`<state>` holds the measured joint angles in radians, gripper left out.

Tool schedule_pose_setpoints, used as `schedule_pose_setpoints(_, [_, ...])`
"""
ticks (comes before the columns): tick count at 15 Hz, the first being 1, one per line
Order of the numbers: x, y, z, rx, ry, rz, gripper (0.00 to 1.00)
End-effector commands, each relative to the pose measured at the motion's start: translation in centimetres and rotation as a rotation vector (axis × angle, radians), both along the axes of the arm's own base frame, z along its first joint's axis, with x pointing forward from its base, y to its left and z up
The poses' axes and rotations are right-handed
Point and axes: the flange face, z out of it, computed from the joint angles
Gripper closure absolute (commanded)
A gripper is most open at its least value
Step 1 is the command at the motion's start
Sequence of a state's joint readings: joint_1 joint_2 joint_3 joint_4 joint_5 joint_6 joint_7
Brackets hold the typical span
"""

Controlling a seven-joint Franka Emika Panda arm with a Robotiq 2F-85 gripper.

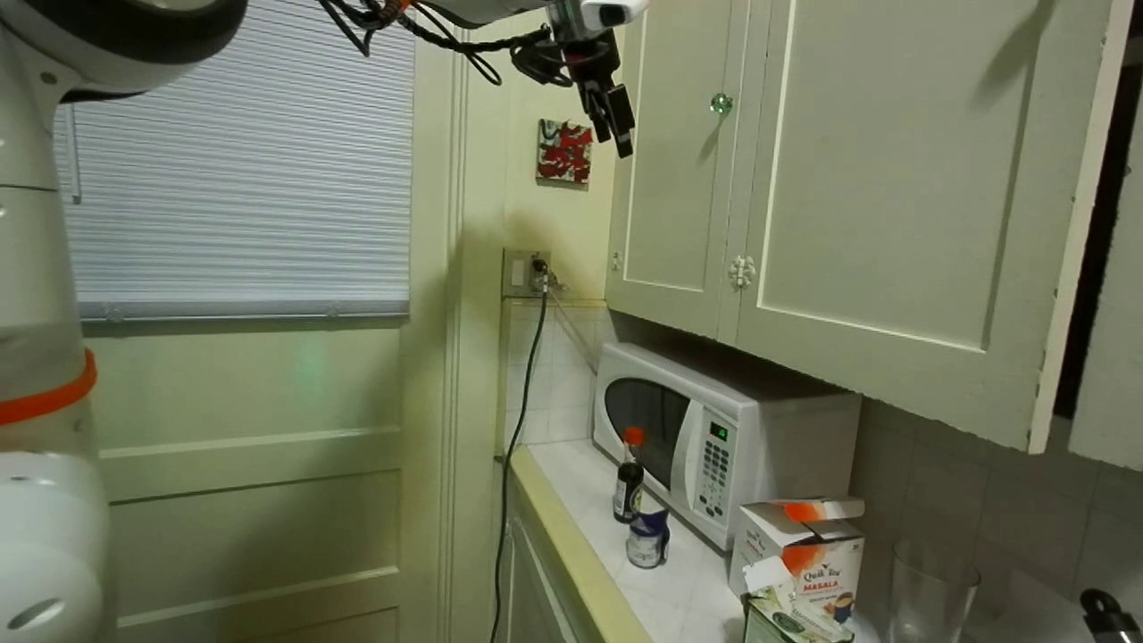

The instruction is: Open the top left cabinet door

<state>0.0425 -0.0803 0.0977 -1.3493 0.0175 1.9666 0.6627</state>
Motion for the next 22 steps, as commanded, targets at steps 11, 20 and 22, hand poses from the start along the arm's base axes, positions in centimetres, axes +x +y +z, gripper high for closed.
schedule_pose_setpoints(11, [4.3,-5.4,4.0,0.104,-0.109,-0.111,0.00])
schedule_pose_setpoints(20, [8.2,-9.0,5.2,0.231,-0.215,-0.122,0.00])
schedule_pose_setpoints(22, [8.7,-9.4,5.1,0.236,-0.228,-0.134,0.19])
